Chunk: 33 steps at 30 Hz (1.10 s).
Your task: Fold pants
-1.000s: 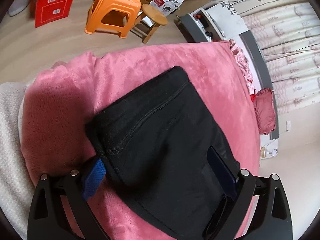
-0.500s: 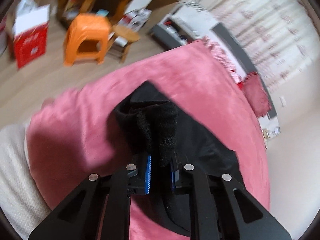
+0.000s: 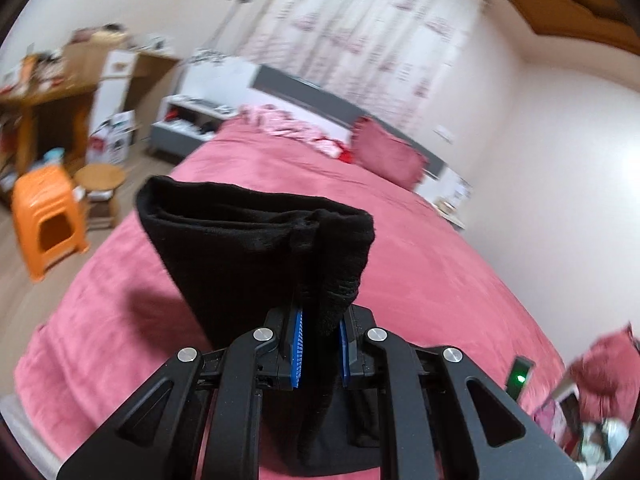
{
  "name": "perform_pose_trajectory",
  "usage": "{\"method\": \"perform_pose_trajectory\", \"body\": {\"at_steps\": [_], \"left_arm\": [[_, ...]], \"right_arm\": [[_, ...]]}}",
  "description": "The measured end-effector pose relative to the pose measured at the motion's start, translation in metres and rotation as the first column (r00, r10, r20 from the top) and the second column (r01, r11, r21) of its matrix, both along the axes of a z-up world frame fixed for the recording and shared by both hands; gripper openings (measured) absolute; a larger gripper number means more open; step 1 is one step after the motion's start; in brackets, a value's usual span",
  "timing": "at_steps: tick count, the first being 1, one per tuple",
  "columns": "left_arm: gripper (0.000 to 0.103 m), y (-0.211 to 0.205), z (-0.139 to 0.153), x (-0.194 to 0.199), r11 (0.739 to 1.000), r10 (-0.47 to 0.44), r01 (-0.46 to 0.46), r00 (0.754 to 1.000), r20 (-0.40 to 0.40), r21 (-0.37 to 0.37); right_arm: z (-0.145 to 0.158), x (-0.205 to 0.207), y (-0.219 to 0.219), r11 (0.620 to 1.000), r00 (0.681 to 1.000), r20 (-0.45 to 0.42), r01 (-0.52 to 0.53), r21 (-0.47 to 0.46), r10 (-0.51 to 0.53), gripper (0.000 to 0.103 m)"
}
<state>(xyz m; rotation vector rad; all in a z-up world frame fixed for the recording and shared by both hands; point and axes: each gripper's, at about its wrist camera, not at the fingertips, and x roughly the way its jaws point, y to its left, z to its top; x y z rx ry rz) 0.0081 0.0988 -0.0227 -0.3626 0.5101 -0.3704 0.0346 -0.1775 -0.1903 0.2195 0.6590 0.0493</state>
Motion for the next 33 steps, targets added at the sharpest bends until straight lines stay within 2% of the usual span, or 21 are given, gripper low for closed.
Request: {"method": "perform_pose_trajectory", "body": {"at_steps": [6, 9, 12, 16, 19, 22, 25, 30, 32, 33], "left_arm": [[0.013, -0.047, 0.01, 0.002, 0.989, -0.148, 0.147, 0.989, 0.028, 0.024], [0.013, -0.074, 0.012, -0.002, 0.97, -0.239, 0.237, 0.97, 0.039, 0.046], [0.012, -0.105, 0.01, -0.009, 0.939, -0.337, 0.332, 0.94, 0.049, 0.09], [0.012, -0.152, 0.0, -0.015, 0.877, -0.467, 0.459, 0.884, 0.03, 0.139], [0.012, -0.179, -0.012, -0.013, 0.839, -0.528, 0.522, 0.849, -0.003, 0.152], [0.012, -0.216, -0.031, -0.016, 0.785, -0.595, 0.593, 0.802, -0.044, 0.18], [0.012, -0.251, -0.055, -0.014, 0.732, -0.641, 0.643, 0.762, -0.09, 0.224], [0.013, -0.281, -0.095, -0.009, 0.672, -0.667, 0.697, 0.717, -0.204, 0.251], [0.02, -0.286, -0.11, -0.009, 0.642, -0.68, 0.728, 0.685, -0.26, 0.241], [0.034, -0.286, -0.115, -0.011, 0.623, -0.695, 0.749, 0.663, -0.279, 0.228]], "right_arm": [[0.006, -0.008, -0.018, 0.994, 0.999, 0.023, 0.035, 0.106, -0.037, 0.101], [0.008, -0.014, -0.04, 0.975, 0.994, 0.038, 0.09, 0.204, -0.099, 0.101], [0.008, -0.021, -0.062, 0.945, 0.99, 0.039, 0.114, 0.307, -0.132, 0.101], [0.013, -0.027, -0.074, 0.943, 0.983, 0.053, 0.153, 0.296, -0.176, 0.101], [0.008, -0.035, -0.094, 0.906, 0.97, 0.044, 0.205, 0.371, -0.238, 0.101], [0.003, -0.043, -0.115, 0.869, 0.948, 0.013, 0.286, 0.403, -0.317, 0.101], [0.002, -0.055, -0.133, 0.837, 0.923, 0.006, 0.345, 0.424, -0.384, 0.101], [0.005, -0.068, -0.145, 0.815, 0.908, 0.004, 0.373, 0.444, -0.418, 0.101], [0.007, -0.068, -0.146, 0.811, 0.911, -0.005, 0.369, 0.454, -0.411, 0.101], [0.01, -0.069, -0.146, 0.811, 0.911, -0.005, 0.369, 0.453, -0.412, 0.101]]}}
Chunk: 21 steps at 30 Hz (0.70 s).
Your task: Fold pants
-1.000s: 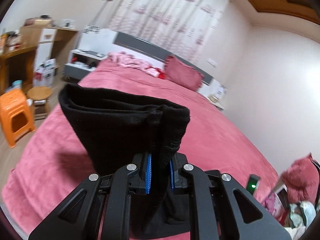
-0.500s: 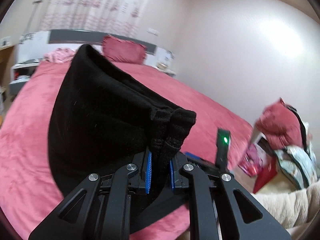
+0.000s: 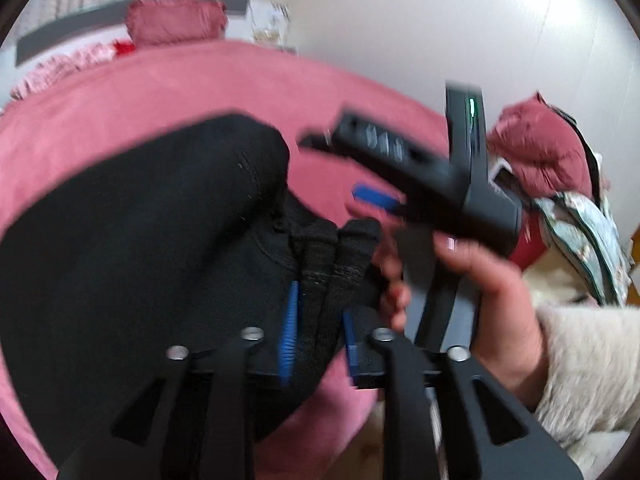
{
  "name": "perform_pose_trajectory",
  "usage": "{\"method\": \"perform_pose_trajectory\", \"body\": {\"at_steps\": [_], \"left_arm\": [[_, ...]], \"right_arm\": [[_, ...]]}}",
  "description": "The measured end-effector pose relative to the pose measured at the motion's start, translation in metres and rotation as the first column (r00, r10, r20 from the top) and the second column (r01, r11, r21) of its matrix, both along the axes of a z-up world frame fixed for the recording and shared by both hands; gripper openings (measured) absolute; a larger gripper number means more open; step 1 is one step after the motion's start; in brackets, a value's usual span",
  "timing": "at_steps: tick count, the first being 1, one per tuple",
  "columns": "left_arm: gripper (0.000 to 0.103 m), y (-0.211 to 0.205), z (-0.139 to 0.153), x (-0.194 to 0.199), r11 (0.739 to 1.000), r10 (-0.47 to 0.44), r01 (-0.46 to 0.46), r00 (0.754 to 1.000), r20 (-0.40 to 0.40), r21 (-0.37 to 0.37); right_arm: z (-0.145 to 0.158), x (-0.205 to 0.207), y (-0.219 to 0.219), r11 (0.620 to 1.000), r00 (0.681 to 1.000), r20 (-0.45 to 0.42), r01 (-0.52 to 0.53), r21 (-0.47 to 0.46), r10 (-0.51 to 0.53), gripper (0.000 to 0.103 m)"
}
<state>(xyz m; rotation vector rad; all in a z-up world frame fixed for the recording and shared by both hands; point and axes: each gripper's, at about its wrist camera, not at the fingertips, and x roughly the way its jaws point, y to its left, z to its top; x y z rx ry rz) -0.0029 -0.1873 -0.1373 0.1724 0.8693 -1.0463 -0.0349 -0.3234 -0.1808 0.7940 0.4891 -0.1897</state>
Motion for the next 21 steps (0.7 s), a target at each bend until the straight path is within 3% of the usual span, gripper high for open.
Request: {"method": "perform_pose_trajectory", "body": {"at_steps": [1, 3, 7, 10, 13, 15, 17, 18, 21], "left_arm": [[0.054, 0.002, -0.001, -0.001, 0.999, -0.028, 0.027, 0.999, -0.018, -0.016], [0.072, 0.009, 0.007, -0.009, 0.993, -0.087, 0.083, 0.995, -0.041, -0.087], [0.072, 0.031, 0.028, -0.013, 0.982, -0.084, 0.089, 0.996, 0.034, -0.167], [0.072, 0.056, 0.037, 0.001, 0.98, 0.033, -0.016, 0.996, 0.087, -0.198], [0.072, 0.091, 0.037, 0.026, 0.953, 0.213, -0.196, 0.976, 0.05, -0.232], [0.072, 0.116, 0.034, 0.045, 0.908, 0.342, -0.332, 0.94, -0.006, -0.255], [0.072, 0.144, 0.031, 0.064, 0.849, 0.464, -0.461, 0.884, -0.053, -0.259], [0.072, 0.158, 0.027, 0.073, 0.815, 0.526, -0.525, 0.848, -0.067, -0.244], [0.072, 0.186, 0.015, 0.089, 0.756, 0.62, -0.624, 0.779, -0.089, -0.197]], "right_arm": [[0.002, -0.001, 0.0, 1.0, 1.0, 0.005, -0.002, 0.002, 0.002, 0.101], [0.008, -0.002, 0.0, 1.0, 1.0, 0.027, -0.016, 0.009, 0.016, 0.101], [0.034, -0.005, 0.011, 0.992, 0.991, 0.07, -0.113, -0.05, 0.116, 0.101], [0.047, -0.002, 0.026, 0.967, 0.971, 0.045, -0.231, -0.103, 0.237, 0.101], [0.049, -0.006, 0.043, 0.931, 0.936, 0.009, -0.349, -0.105, 0.351, 0.101], [0.039, -0.008, 0.045, 0.921, 0.922, -0.015, -0.388, -0.027, 0.388, 0.101], [0.028, -0.006, 0.041, 0.912, 0.913, -0.031, -0.405, 0.06, 0.407, 0.1], [0.023, -0.004, 0.04, 0.905, 0.907, -0.04, -0.415, 0.092, 0.42, 0.096], [0.019, 0.0, 0.038, 0.903, 0.9, -0.088, -0.417, 0.107, 0.426, 0.082]]}}
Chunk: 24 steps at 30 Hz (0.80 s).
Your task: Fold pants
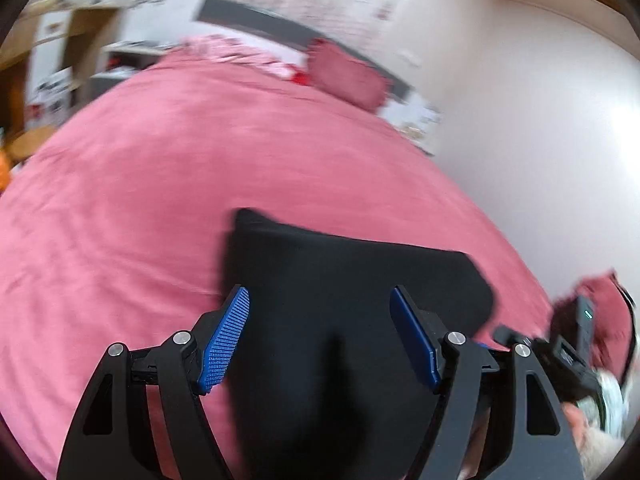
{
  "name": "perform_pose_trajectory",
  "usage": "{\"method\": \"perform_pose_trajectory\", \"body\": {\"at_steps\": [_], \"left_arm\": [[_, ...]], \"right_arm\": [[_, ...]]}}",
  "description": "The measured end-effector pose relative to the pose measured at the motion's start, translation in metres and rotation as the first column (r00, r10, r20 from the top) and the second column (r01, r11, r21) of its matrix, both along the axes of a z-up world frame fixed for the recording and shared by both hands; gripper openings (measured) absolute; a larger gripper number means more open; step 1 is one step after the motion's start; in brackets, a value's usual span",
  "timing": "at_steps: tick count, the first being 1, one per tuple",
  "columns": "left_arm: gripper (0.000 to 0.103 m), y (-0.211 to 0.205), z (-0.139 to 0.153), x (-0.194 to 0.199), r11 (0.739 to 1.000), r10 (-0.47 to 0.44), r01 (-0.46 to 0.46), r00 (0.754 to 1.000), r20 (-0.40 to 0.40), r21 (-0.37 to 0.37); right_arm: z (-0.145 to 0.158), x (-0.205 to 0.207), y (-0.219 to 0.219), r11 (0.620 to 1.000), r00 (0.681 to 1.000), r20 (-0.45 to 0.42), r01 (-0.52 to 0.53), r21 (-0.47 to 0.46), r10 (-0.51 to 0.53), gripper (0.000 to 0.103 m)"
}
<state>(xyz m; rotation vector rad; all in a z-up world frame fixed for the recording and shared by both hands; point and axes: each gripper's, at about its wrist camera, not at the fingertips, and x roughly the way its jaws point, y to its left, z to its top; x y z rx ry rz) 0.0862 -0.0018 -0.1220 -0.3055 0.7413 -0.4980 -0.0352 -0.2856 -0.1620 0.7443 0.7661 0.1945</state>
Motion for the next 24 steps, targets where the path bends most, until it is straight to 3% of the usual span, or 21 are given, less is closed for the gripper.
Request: {"method": "perform_pose_trajectory", "body": {"at_steps": [3, 6, 11, 13, 15, 16, 18, 22, 24], "left_arm": [[0.074, 0.017, -0.015, 0.007, 0.999, 0.038, -0.037, 0.998, -0.047, 0.038], [0.077, 0.023, -0.043, 0.011, 0.996, 0.019, -0.008, 0.993, -0.116, 0.089], [0.082, 0.018, -0.054, 0.007, 0.994, 0.014, -0.001, 0.993, -0.113, 0.113], [0.084, 0.017, -0.056, 0.007, 0.993, 0.017, -0.004, 0.993, -0.113, 0.116], [0.088, 0.017, -0.063, 0.009, 0.994, 0.027, -0.013, 0.991, -0.131, 0.106], [0.09, 0.018, -0.064, 0.01, 0.995, 0.033, -0.019, 0.989, -0.142, 0.102], [0.09, 0.019, -0.067, 0.012, 0.995, 0.054, -0.038, 0.984, -0.168, 0.096], [0.092, 0.015, -0.053, 0.008, 0.99, 0.072, -0.052, 0.986, -0.152, 0.133], [0.092, 0.007, -0.031, 0.001, 0.992, 0.044, -0.036, 0.997, -0.063, 0.117]], "right_arm": [[0.001, 0.002, -0.001, 1.0, 0.999, -0.038, -0.027, 0.01, 0.028, 0.072], [0.005, 0.002, 0.0, 0.998, 0.997, -0.047, -0.063, -0.013, 0.062, 0.066], [0.008, 0.005, 0.01, 0.988, 0.986, -0.099, -0.142, -0.056, 0.136, 0.061], [0.003, 0.005, 0.003, 0.991, 0.985, -0.119, -0.13, -0.04, 0.125, 0.052], [-0.006, 0.006, -0.004, 0.996, 0.986, -0.144, -0.084, -0.015, 0.082, 0.031], [-0.009, 0.005, -0.005, 0.998, 0.987, -0.147, -0.067, 0.004, 0.066, 0.029], [-0.006, 0.006, -0.002, 0.998, 0.989, -0.137, -0.057, 0.026, 0.06, 0.014], [0.043, 0.019, 0.012, 0.995, 0.995, -0.015, -0.097, -0.031, 0.097, 0.012], [0.072, 0.014, 0.007, 0.995, 0.995, 0.047, -0.086, -0.058, 0.089, 0.012]]}}
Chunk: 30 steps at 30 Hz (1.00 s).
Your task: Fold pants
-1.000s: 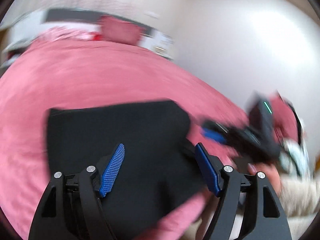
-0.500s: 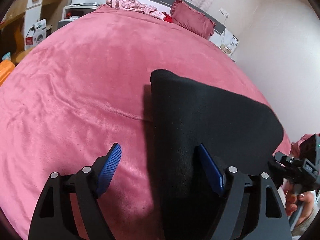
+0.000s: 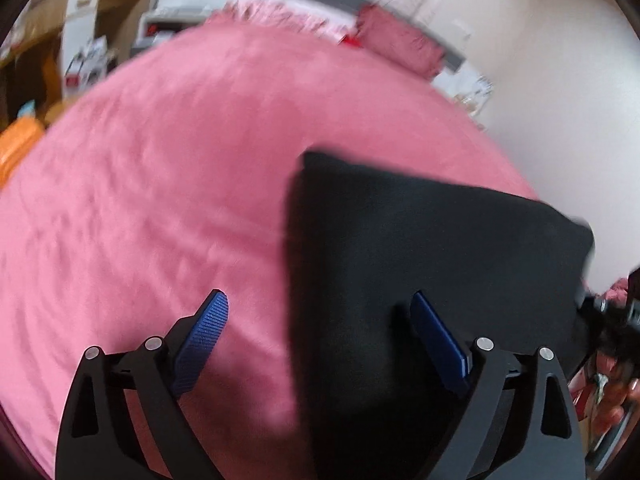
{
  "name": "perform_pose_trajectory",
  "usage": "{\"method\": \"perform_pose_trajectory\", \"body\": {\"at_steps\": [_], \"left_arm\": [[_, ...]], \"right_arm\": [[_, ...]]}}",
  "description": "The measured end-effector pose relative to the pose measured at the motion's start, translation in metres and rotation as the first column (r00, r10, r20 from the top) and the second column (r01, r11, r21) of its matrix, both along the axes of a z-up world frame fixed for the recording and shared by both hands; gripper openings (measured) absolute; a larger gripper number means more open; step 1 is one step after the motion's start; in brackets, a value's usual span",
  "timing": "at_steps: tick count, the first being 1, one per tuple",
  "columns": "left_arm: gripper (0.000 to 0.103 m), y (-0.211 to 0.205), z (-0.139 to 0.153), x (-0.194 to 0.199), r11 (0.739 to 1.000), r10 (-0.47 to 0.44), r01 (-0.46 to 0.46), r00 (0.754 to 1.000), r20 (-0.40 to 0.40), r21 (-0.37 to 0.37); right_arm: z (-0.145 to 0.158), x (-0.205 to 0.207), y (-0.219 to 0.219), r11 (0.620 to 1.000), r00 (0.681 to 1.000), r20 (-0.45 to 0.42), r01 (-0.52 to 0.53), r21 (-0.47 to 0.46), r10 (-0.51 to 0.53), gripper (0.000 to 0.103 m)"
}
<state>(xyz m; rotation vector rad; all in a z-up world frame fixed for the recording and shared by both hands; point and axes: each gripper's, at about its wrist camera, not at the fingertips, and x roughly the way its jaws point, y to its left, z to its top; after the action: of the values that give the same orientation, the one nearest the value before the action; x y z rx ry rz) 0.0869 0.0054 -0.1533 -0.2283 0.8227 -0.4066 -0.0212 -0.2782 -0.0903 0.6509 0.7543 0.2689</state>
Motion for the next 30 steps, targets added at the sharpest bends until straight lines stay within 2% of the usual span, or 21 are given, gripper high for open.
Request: {"method": "perform_pose_trajectory", "body": {"at_steps": [3, 5, 7, 9, 10, 11, 12, 13, 14, 15, 17, 19, 20, 21, 22, 24, 27, 30], "left_arm": [[0.092, -0.021, 0.028, -0.016, 0.997, -0.075, 0.072, 0.986, 0.152, 0.025], [0.093, -0.037, 0.031, -0.019, 0.99, -0.131, 0.119, 0.973, 0.19, 0.076], [0.093, -0.055, 0.021, -0.018, 0.976, -0.187, 0.164, 0.967, 0.17, 0.141], [0.094, -0.072, -0.003, -0.011, 0.956, -0.243, 0.226, 0.967, 0.071, 0.189], [0.097, -0.076, -0.011, -0.01, 0.949, -0.248, 0.232, 0.968, 0.05, 0.216], [0.098, -0.079, -0.017, -0.01, 0.942, -0.25, 0.232, 0.967, 0.042, 0.241], [0.098, -0.079, -0.023, -0.009, 0.94, -0.252, 0.236, 0.967, 0.033, 0.248], [0.098, -0.076, -0.024, -0.008, 0.944, -0.248, 0.236, 0.969, 0.022, 0.232], [0.098, -0.068, -0.023, -0.004, 0.956, -0.237, 0.236, 0.971, -0.016, 0.175], [0.098, -0.063, -0.023, 0.0, 0.964, -0.225, 0.23, 0.973, -0.051, 0.135], [0.098, -0.051, -0.02, 0.005, 0.98, -0.177, 0.185, 0.979, -0.098, 0.078], [0.098, -0.042, -0.008, 0.005, 0.99, -0.123, 0.127, 0.99, -0.063, 0.064], [0.098, -0.04, -0.001, 0.005, 0.992, -0.114, 0.117, 0.993, -0.038, 0.058], [0.098, -0.04, 0.01, 0.004, 0.993, -0.111, 0.111, 0.994, -0.002, 0.046], [0.098, -0.043, 0.018, 0.003, 0.993, -0.114, 0.113, 0.993, 0.021, 0.04], [0.098, -0.055, 0.035, 0.002, 0.989, -0.147, 0.145, 0.987, 0.071, 0.042], [0.098, -0.087, 0.046, 0.012, 0.966, -0.251, 0.244, 0.965, 0.077, 0.085], [0.097, -0.117, 0.038, 0.03, 0.949, -0.302, 0.297, 0.953, 0.033, 0.111]], "right_arm": [[0.021, -0.012, -0.013, 0.999, 0.999, 0.025, 0.024, -0.044, -0.023, 0.011], [0.016, -0.019, -0.021, 0.997, 0.999, -0.007, 0.039, -0.074, -0.039, 0.011], [-0.007, -0.023, -0.032, 0.995, 0.994, -0.08, 0.072, -0.073, -0.078, 0.011], [-0.038, -0.029, -0.042, 0.993, 0.979, -0.168, 0.116, -0.03, -0.119, 0.011], [-0.059, -0.029, -0.046, 0.99, 0.965, -0.222, 0.14, -0.015, -0.139, 0.011], [-0.075, -0.03, -0.048, 0.988, 0.96, -0.241, 0.153, 0.014, -0.145, 0.012], [-0.081, -0.034, -0.051, 0.983, 0.963, -0.219, 0.173, 0.055, -0.157, 0.016], [-0.081, -0.037, -0.055, 0.978, 0.963, -0.209, 0.192, 0.077, -0.172, 0.021], [-0.077, -0.038, -0.058, 0.974, 0.959, -0.206, 0.213, 0.08, -0.193, 0.04], [-0.068, -0.039, -0.062, 0.972, 0.958, -0.187, 0.231, 0.052, -0.217, 0.051], [-0.047, -0.044, -0.065, 0.969, 0.963, -0.114, 0.245, -0.014, -0.245, 0.051], [-0.021, -0.046, -0.059, 0.968, 0.971, -0.021, 0.235, -0.088, -0.237, 0.051], [-0.013, -0.045, -0.052, 0.967, 0.975, 0.008, 0.223, -0.12, -0.224, 0.045], [0.0, -0.042, -0.042, 0.967, 0.982, 0.048, 0.187, -0.17, -0.182, 0.032], [0.007, -0.04, -0.029, 0.965, 0.988, 0.065, 0.151, -0.215, -0.14, 0.025], [0.011, -0.03, -0.007, 0.955, 0.997, 0.059, 0.072, -0.288, -0.058, 0.005], [0.0, -0.007, 0.012, 0.946, 1.0, 0.005, 0.019, -0.324, -0.018, 0.003], [-0.016, 0.031, 0.02, 0.944, 0.998, -0.067, -0.009, -0.33, -0.014, 0.003]]}}
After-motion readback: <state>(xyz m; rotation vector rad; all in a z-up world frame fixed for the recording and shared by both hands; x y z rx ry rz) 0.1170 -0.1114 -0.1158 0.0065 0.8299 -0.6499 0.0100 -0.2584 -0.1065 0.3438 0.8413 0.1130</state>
